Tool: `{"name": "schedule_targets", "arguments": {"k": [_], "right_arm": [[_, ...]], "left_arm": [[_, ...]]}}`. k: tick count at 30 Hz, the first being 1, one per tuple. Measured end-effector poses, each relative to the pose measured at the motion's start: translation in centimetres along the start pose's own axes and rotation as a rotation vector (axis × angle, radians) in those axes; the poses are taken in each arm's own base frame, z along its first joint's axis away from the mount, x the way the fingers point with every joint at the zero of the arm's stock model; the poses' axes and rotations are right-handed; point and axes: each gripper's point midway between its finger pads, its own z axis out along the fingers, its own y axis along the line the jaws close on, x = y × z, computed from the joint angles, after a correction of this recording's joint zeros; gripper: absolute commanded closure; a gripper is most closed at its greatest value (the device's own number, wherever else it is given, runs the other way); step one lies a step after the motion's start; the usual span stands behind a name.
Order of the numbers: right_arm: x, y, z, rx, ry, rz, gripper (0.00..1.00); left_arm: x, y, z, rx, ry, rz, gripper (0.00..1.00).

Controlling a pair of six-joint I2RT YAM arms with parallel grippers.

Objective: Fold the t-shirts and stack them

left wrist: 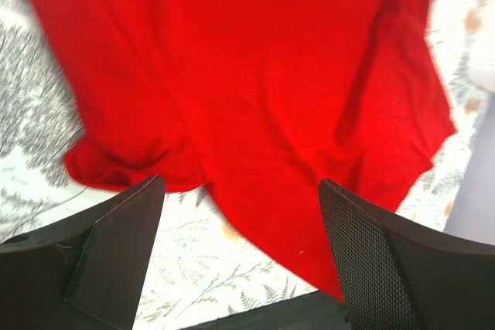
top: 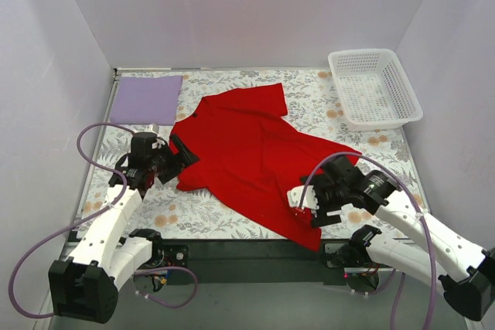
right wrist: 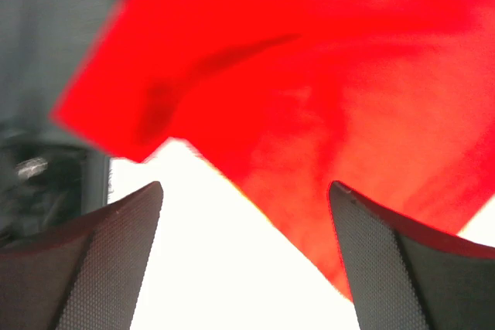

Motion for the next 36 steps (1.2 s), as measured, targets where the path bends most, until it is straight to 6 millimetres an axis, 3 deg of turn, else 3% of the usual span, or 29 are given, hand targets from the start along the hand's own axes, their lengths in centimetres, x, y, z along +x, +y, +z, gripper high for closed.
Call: {"name": "schedule_targets", "arguments": {"k": [6,10,15,22,29,30,32,34,36], "right_arm": [[1.1,-6.6,-3.2,0.351,-0.112,0.277,0.02],[2.4,-9.9,-3.9,0.479,-0.171,0.496,0.03],[2.6,-10.8,-3.0,0.412,-0.294,0.659,0.04],[2.3,-11.0,-4.6,0.428,-0.452,0.705,0.04],[2.0,-10.7,-4.9,0.421,-0.513,0.714,0.04],[2.0,-10.8,-5.0,0.42,-0.516,0.714,0.04],[2.0,-10.8,-5.0,0.419,-0.523,0.714,0.04],[2.0,-10.8,-5.1,0.42,-0.527,0.716,0.04],[2.1,-10.8,-5.2,0.423,-0.529,0.719,0.04]], "left_arm": [[1.8,2.4,1.1,-0.108,0.082,-0.058,0.2],[1.8,3.3,1.4,-0.157,0.078,-0.073,0.27],[2.1,4.8,2.5,-0.232,0.093,-0.092,0.33],[2.6,7.7,4.7,-0.372,0.131,-0.103,0.34],[1.6,9.2,7.1,-0.47,0.141,-0.084,0.56],[1.6,9.4,7.3,-0.477,0.144,-0.083,0.61],[1.8,9.7,7.7,-0.49,0.154,-0.084,0.82],[2.0,9.9,7.8,-0.496,0.164,-0.079,0.94],[1.9,9.8,7.8,-0.49,0.165,-0.076,1.0]]}}
